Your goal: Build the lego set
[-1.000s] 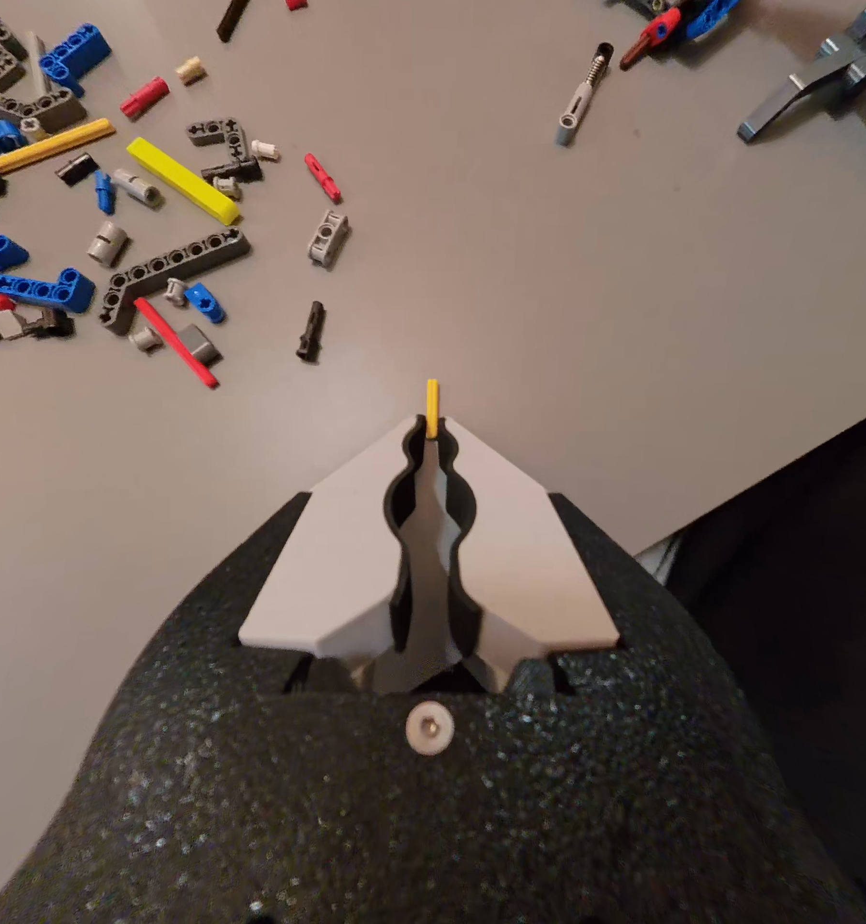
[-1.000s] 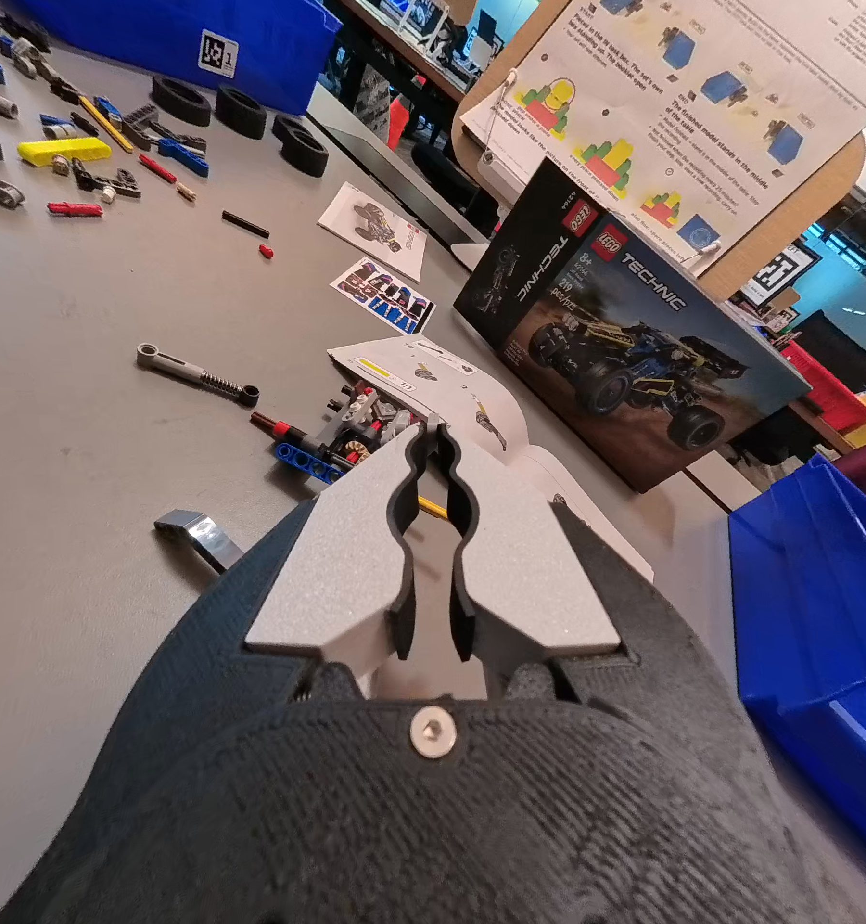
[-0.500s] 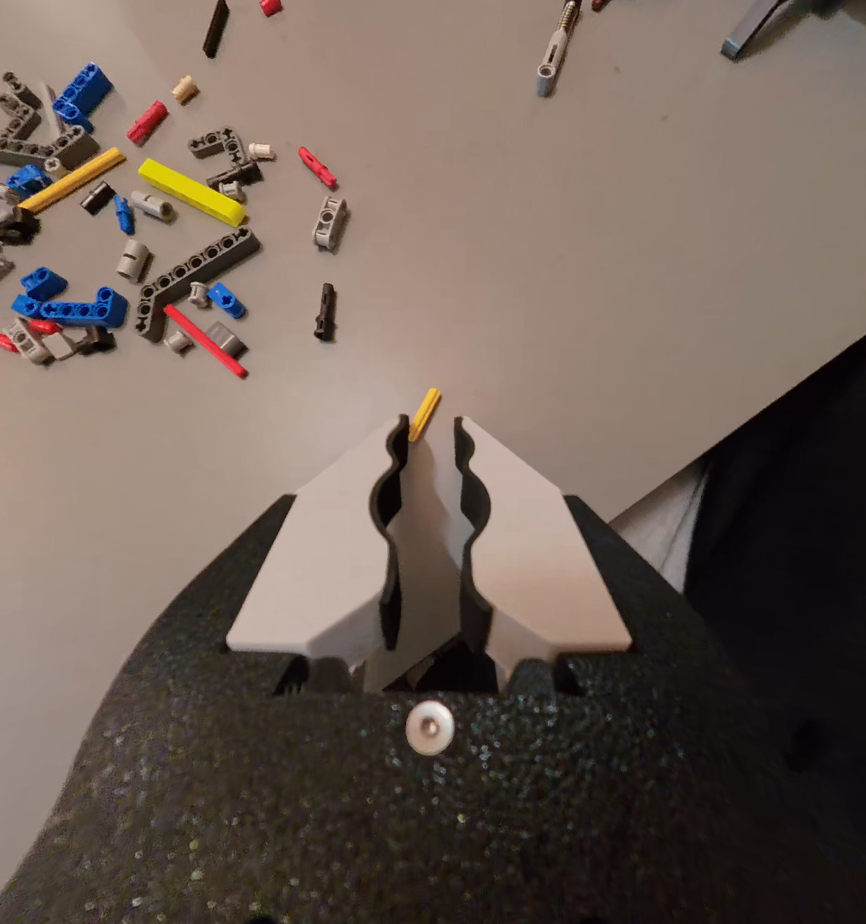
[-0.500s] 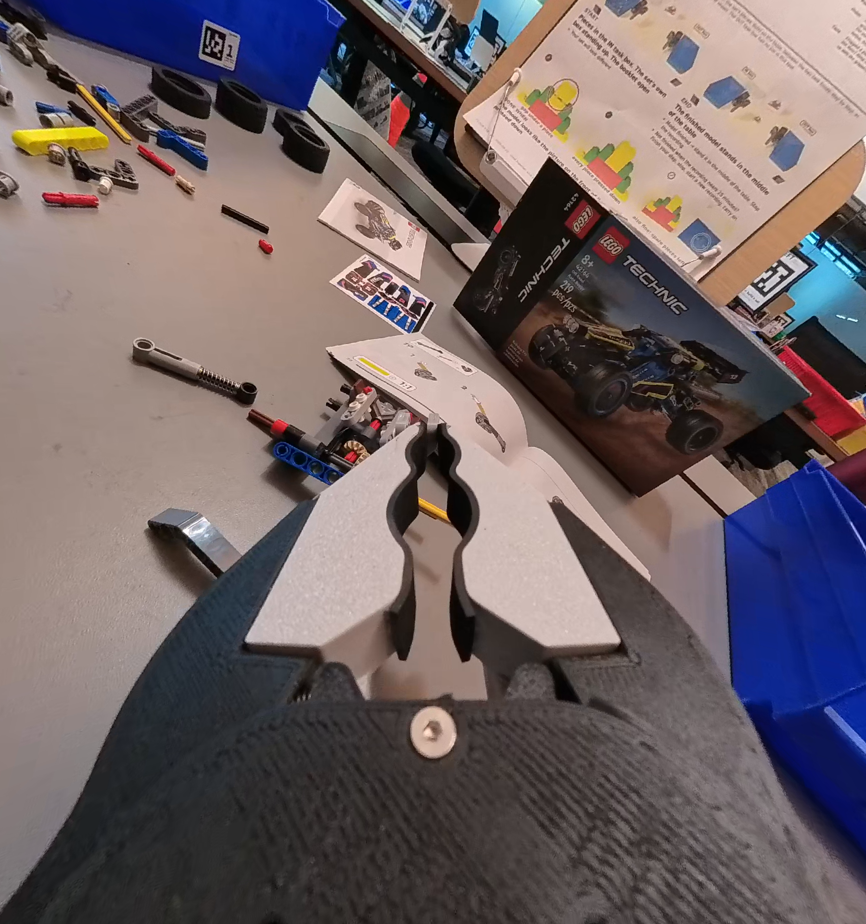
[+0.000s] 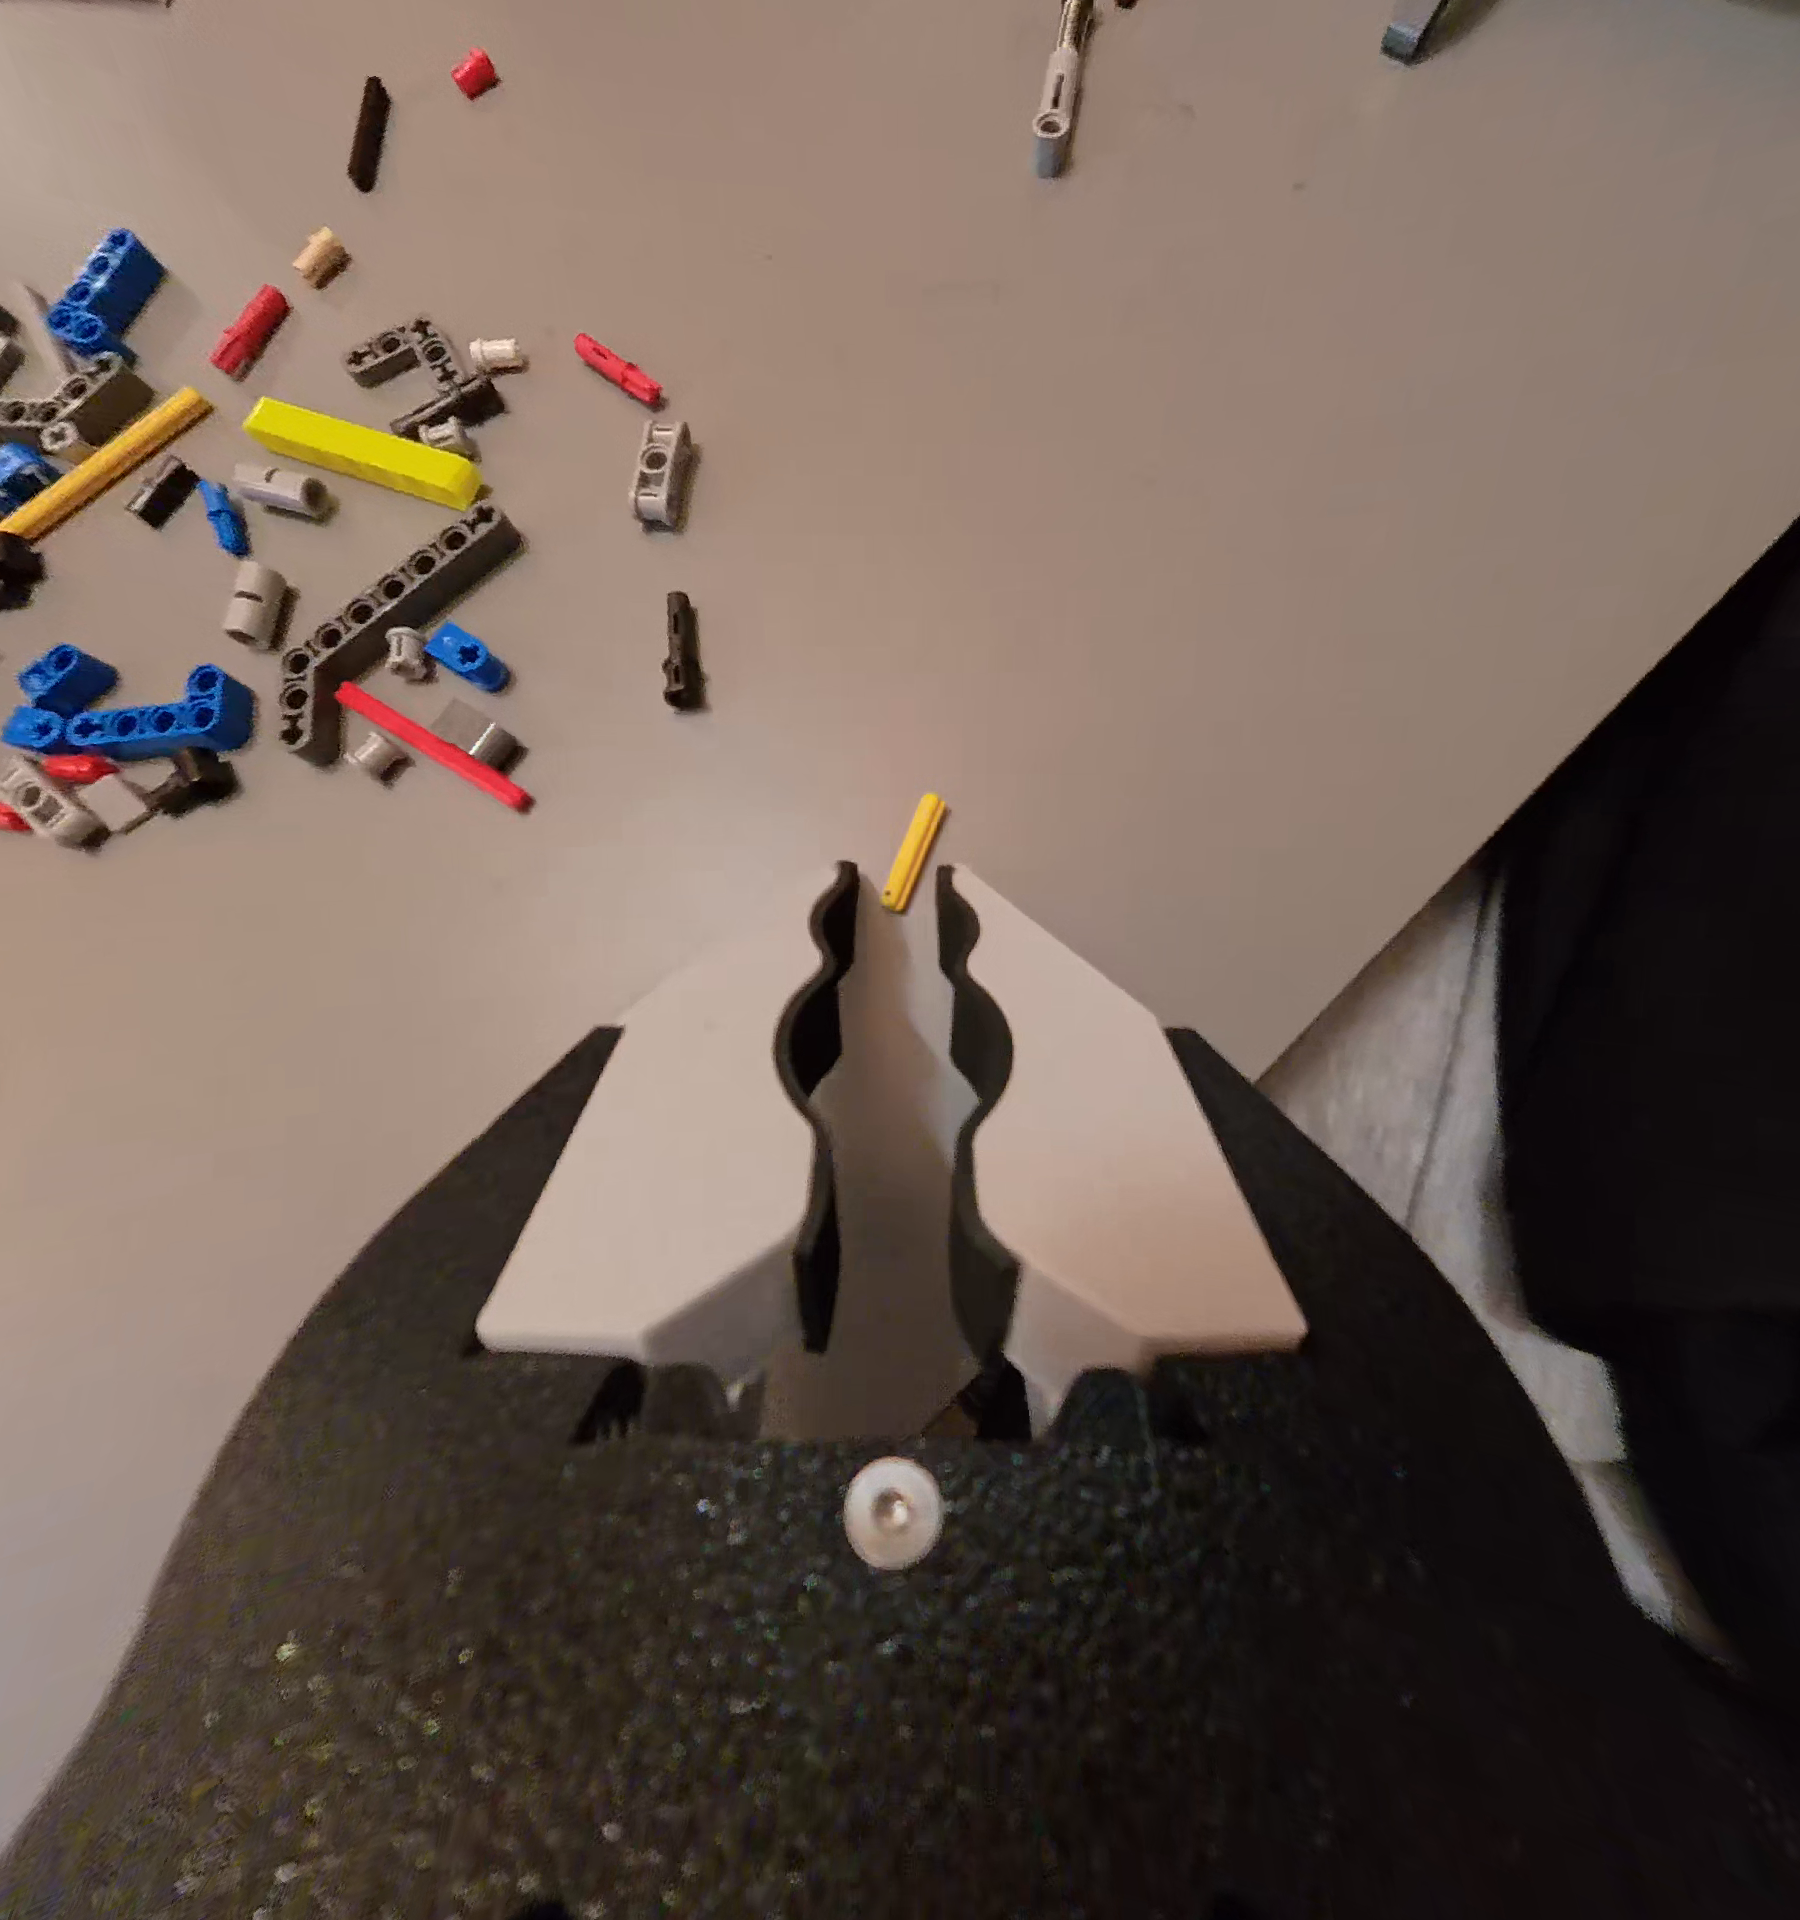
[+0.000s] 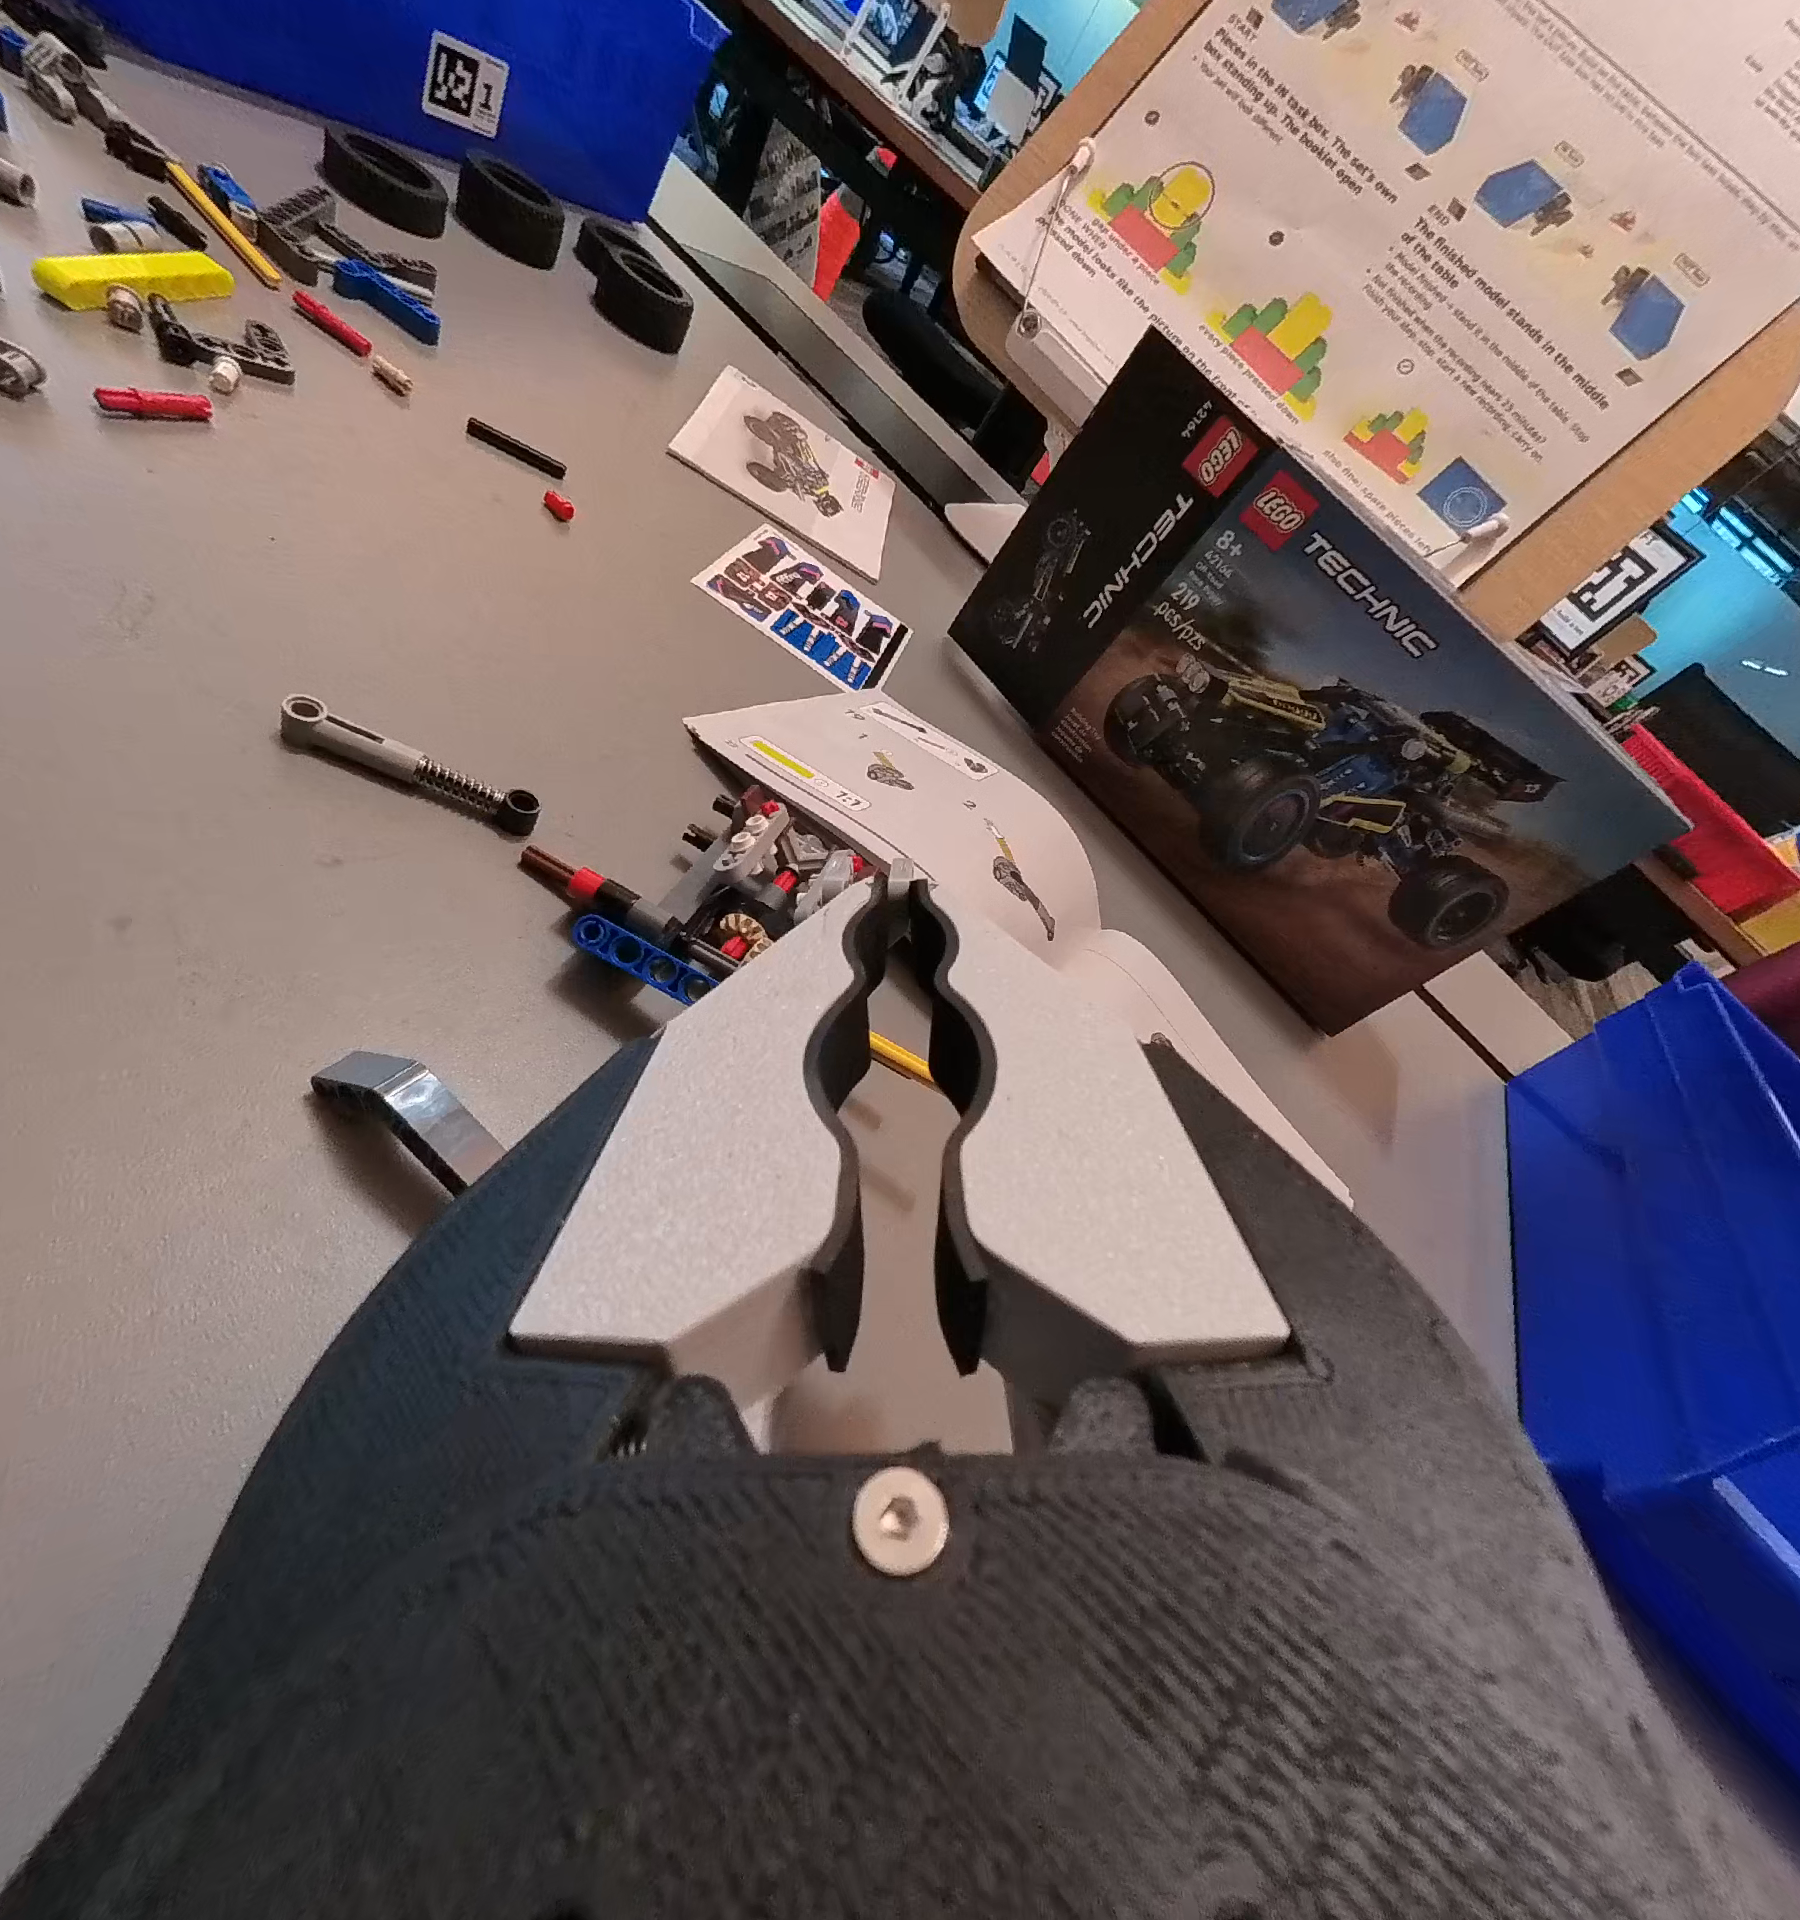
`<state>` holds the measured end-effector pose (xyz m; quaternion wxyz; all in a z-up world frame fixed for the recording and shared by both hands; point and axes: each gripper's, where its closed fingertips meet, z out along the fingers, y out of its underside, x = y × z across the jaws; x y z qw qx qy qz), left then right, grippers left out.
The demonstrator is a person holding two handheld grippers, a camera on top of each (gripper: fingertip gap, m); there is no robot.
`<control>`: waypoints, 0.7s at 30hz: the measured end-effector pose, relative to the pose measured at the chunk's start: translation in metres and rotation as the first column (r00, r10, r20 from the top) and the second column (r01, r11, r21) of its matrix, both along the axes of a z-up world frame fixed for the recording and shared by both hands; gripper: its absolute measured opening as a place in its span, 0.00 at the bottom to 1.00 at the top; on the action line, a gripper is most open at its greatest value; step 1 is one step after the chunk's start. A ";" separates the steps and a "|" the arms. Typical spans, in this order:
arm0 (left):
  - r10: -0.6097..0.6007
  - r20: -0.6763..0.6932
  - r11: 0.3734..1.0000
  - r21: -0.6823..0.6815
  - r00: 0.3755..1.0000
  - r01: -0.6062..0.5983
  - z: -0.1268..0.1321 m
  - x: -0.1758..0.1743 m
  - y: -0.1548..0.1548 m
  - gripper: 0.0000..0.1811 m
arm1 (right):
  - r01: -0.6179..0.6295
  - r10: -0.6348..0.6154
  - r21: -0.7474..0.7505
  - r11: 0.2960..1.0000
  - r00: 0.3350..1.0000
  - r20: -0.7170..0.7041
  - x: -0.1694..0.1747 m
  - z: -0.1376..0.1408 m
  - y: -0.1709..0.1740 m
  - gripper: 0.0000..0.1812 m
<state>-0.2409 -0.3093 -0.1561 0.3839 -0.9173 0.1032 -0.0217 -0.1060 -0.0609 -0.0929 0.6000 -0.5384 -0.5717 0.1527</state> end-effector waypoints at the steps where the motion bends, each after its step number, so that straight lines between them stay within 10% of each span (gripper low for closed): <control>1: -0.008 0.026 1.000 0.006 1.000 0.008 0.000 0.001 0.001 0.05 | -0.002 0.002 0.000 1.000 1.000 0.002 0.000 0.000 0.000 0.01; 11: -0.005 0.157 1.000 0.020 0.988 0.002 0.000 0.004 0.012 0.01 | -0.014 0.014 -0.048 0.999 1.000 0.005 0.000 -0.002 0.001 0.01; 21: -0.021 0.150 1.000 0.014 0.989 0.019 0.007 0.028 0.056 0.01 | -0.093 0.038 -0.459 0.883 0.991 -0.129 0.007 0.001 0.018 0.01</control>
